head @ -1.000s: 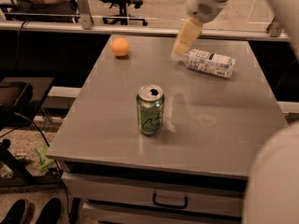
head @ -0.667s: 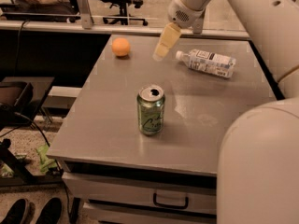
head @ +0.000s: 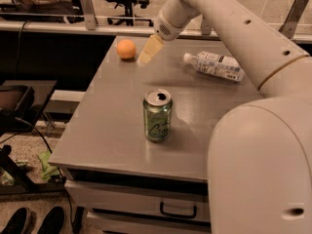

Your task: Move orange near blue plastic bottle

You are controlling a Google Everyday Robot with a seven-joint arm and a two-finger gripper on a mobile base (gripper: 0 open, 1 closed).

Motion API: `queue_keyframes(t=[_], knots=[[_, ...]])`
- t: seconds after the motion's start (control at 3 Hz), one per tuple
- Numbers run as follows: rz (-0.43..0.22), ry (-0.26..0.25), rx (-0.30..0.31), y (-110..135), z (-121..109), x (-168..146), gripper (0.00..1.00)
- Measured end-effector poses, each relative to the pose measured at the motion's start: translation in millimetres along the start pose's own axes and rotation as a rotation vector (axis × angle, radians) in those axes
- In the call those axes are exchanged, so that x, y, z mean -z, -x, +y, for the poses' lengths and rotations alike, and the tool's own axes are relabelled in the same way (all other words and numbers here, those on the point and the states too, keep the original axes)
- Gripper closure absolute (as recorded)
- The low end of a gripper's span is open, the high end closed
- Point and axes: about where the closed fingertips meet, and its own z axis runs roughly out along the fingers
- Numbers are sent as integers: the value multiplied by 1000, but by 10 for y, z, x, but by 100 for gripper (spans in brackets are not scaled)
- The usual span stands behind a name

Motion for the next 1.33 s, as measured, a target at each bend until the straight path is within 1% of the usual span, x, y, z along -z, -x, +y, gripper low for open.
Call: queue_keyframes(t=[0.33, 0.67, 1.0, 1.33], knots=[[-39, -45, -35, 175, -39, -236, 0], [-69, -64, -55, 381, -37, -445, 0], [-85, -57, -65, 565, -16, -616, 0], [-92, -40, -75, 678, -44, -741, 0]])
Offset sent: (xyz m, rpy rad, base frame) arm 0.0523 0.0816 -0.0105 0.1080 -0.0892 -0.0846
